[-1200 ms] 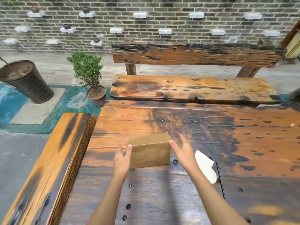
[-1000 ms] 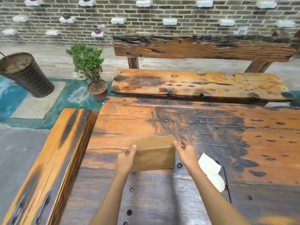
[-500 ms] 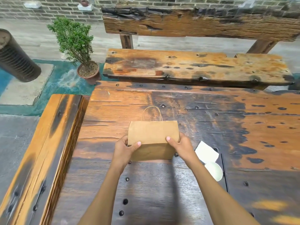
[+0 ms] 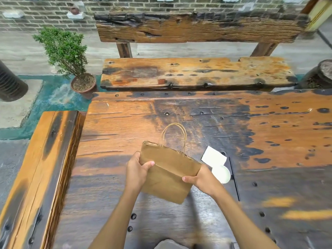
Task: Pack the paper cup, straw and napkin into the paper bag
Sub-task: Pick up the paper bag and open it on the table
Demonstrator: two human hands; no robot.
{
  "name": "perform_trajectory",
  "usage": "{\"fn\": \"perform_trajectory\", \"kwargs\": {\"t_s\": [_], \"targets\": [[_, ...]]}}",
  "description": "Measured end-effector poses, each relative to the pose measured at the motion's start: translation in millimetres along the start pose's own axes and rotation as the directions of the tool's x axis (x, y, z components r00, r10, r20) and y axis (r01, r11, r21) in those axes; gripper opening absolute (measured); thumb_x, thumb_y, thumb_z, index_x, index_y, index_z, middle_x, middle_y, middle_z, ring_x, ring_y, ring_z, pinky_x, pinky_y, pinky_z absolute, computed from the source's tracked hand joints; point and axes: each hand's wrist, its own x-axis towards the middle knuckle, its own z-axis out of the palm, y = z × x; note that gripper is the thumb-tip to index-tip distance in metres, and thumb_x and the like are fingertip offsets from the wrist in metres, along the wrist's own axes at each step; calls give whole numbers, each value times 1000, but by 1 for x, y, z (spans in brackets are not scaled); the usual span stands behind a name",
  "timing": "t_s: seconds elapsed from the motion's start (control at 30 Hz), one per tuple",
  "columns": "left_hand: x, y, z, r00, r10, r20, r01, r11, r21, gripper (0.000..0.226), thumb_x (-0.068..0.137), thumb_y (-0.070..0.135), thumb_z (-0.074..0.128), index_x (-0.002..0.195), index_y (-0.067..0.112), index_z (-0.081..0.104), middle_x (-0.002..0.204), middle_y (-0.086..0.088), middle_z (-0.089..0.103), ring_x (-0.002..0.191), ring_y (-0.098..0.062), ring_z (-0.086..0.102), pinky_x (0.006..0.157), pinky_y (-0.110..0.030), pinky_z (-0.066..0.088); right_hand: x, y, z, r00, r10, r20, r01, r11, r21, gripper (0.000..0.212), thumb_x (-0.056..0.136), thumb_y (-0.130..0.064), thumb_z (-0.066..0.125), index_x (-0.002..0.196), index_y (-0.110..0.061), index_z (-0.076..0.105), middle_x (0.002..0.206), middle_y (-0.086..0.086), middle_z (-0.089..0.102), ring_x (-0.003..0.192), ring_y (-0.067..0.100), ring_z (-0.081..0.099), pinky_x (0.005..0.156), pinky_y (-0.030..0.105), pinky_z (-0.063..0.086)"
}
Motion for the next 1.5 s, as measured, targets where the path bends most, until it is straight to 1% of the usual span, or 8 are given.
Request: {"fn": "perform_trajectory", "kwargs": {"t_s": [0.17, 0.3, 0.47, 0.63, 0.8, 0.97, 1.27, 1.5], "targets": [[-9, 5, 13, 998, 57, -6, -57, 998, 8, 31, 77, 13, 80, 76, 27, 52, 70, 8, 60, 62, 2, 56, 53, -11, 40, -19, 14, 0, 984, -102, -146, 67, 972, -225, 33, 85, -6, 67, 92, -38, 67, 90, -21, 74, 89, -5, 67, 76, 15, 49], [-16, 20, 23, 1000, 3, -1, -3, 1000, -6, 74, 79, 23, 81, 142, 14, 46, 141, -6, 55, 129, -23, 50, 108, -38, 41, -37, 18, 8, 917, -362, -169, 274, 878, -393, 52, 88, -6, 57, 113, -51, 62, 106, -43, 64, 104, -18, 59, 81, 3, 43], [-42, 43, 30, 993, -57, 106, 68, 993, -98, 112, 72, 58, 76, 157, 16, 15, 163, -3, 23, 148, -19, 23, 120, -41, 23, -46, 39, 18, 891, -423, -162, 283, 799, -531, 75, 84, 7, 55, 144, -37, 44, 133, -11, 63, 122, 6, 59, 97, 32, 51], [-74, 51, 40, 889, -90, 448, 287, 874, -393, 97, 68, 68, 74, 149, 33, 33, 150, 5, 50, 130, -11, 54, 107, -46, 45, -58, 42, 28, 894, -427, -135, 288, 778, -558, 97, 77, 10, 48, 149, -50, 22, 143, -12, 54, 123, 15, 59, 94, 37, 53], [-81, 49, 38, 877, -133, 462, 360, 819, -447, 67, 84, 47, 70, 141, 25, 42, 133, 6, 60, 118, -14, 64, 99, -43, 54, -72, 33, 35, 951, -309, -3, 304, 937, -171, 70, 92, -40, 60, 149, -50, 20, 153, -33, 29, 140, -8, 30, 103, 8, 34], [-82, 46, 34, 877, -133, 462, 337, 855, -394, 29, 98, 14, 51, 126, 18, 60, 114, -4, 75, 105, -24, 71, 94, -45, 56, -82, 17, 33, 982, -190, -19, 190, 980, 60, 62, 87, -70, 45, 144, -48, 37, 150, -28, 38, 140, -9, 30, 114, 26, 27], [-81, 55, 30, 887, -127, 443, 250, 940, -231, 42, 86, 5, 43, 115, 23, 67, 101, 1, 78, 97, -21, 72, 85, -41, 56, -58, -23, 39, 952, -71, -299, 32, 991, -133, 22, 91, -40, 51, 96, -27, 68, 87, -6, 74, 86, 13, 67, 82, 32, 51], [-73, 56, 10, 923, -195, 332, 219, 975, -36, 27, 98, 18, 40, 95, 12, 66, 89, -7, 72, 81, -24, 66, 75, -36, 50, -51, -23, 22, 905, -135, -404, -89, 867, -489, 41, 94, -32, 49, 55, -22, 40, 59, 0, 52, 65, 28, 52, 58, 32, 36]]}}
